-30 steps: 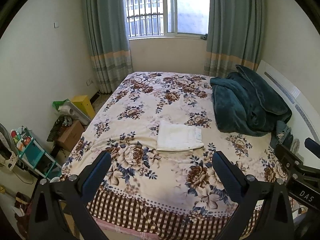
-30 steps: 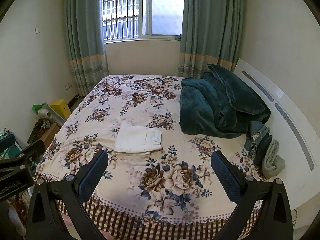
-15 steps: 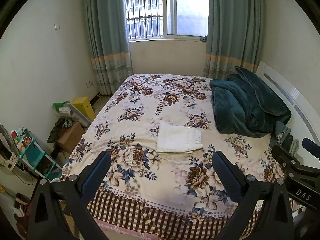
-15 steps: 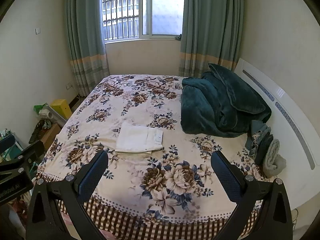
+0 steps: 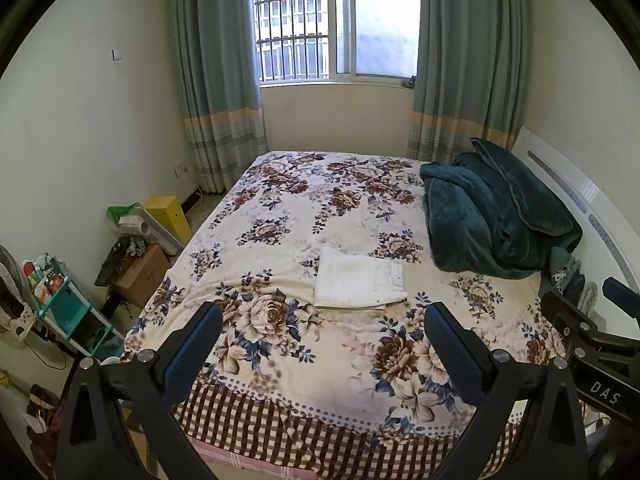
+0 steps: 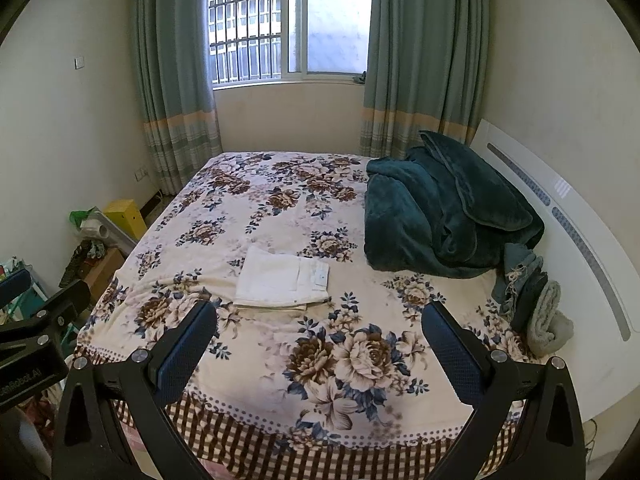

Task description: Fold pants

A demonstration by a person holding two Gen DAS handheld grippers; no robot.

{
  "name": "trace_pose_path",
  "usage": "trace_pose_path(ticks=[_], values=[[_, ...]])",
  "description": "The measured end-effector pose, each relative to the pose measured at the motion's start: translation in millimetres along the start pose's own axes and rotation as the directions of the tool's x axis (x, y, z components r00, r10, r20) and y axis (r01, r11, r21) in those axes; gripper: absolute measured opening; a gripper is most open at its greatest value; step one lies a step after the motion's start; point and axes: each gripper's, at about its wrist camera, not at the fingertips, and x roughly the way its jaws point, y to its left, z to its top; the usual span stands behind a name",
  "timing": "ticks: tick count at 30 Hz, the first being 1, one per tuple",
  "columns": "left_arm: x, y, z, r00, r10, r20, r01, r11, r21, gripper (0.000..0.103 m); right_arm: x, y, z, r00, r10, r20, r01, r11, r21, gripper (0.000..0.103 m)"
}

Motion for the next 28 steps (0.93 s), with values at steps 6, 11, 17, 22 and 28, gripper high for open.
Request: trace_pose_path(ticks=[6, 11, 17, 22, 28], values=[[-1, 0, 1, 1.0, 0.001, 0.002, -0.001, 1.0, -0.002, 0.103, 0, 2, 1, 1.0, 0.002, 0.002, -0.002, 1.0, -0.002, 0.103], [-5, 4, 6, 1.0, 0.007, 0.01, -0.007, 1.0, -0.01, 0.103, 1, 5, 5, 1.0, 0.003, 0.005, -0.003, 1.0, -0.006, 0.103], [-8, 7, 7, 1.0, 0.012, 0.011, -0.012, 1.0, -0.019, 0.103, 0, 6, 4, 1.0, 0.001, 0.005, -0.001, 1.0, -0.004, 0.103], [-9, 7, 5, 1.0, 0.013, 0.009, -0.013, 1.0, -0.02, 0.103, 0, 5, 4, 1.0, 0.001, 0.005, -0.001, 1.0, -0.002, 0.103], [-15, 12, -2, 1.0, 0.022, 0.021, -0.021, 0.999, -0.032, 0.103, 0, 8, 5, 1.0, 0.002, 0.002, -0.002, 1.0, -0.001, 0.103]])
